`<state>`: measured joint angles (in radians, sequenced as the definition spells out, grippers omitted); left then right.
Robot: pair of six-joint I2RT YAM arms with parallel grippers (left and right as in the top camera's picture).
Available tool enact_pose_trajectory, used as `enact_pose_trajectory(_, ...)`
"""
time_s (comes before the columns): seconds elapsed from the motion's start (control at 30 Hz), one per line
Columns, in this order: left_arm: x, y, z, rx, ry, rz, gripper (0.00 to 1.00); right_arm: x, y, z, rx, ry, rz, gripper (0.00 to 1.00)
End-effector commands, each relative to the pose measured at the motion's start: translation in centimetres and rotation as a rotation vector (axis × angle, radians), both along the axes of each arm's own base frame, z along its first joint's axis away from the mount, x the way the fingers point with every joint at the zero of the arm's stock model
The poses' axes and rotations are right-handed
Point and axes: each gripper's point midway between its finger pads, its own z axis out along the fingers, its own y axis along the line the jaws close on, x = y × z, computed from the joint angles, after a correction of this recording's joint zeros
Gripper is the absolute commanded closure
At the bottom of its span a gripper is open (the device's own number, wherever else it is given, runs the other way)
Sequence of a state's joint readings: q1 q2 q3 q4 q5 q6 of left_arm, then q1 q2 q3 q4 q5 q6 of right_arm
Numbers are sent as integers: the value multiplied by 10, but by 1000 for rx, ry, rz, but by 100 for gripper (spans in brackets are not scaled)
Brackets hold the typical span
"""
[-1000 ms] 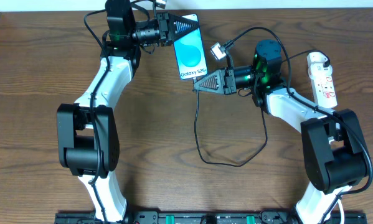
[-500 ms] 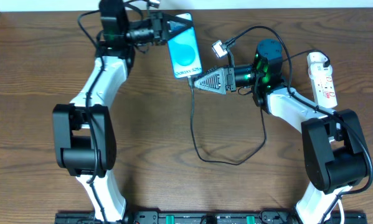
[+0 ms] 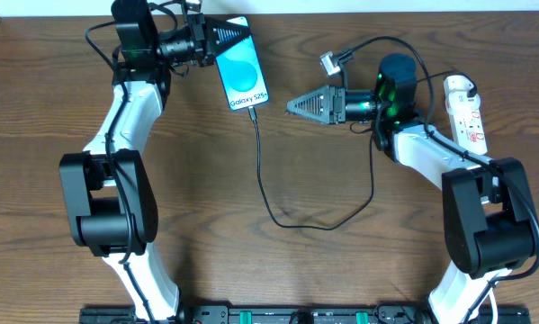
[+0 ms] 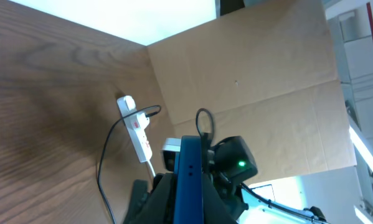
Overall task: Plug charger to phone and switch on socket
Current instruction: 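Open the right gripper and retract it rightward from the phone, then lower the plugged-in phone toward the table center with the left gripper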
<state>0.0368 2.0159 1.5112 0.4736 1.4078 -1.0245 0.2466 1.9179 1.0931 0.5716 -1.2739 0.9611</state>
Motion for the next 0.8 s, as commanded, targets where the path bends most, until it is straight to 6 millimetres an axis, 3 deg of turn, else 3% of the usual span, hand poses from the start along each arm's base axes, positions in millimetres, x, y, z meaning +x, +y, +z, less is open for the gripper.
enact_pose_trajectory(0.0, -4, 5, 13, -7, -1, 11, 93, 16, -8, -16, -62, 9, -95, 1)
enact_pose_trajectory(0.1, -4, 5, 13, -7, 2, 11, 93, 15, -13, -42, -140, 70, -129, 1)
enact_pose_trajectory(0.5, -4, 5, 13, -7, 1, 9, 93, 6, -32, -97, -359, 183, -204, 5)
enact_pose_trajectory(0.77, -4, 5, 13, -3, -13, 10, 93, 8, -43, -104, -459, 170, -257, 4)
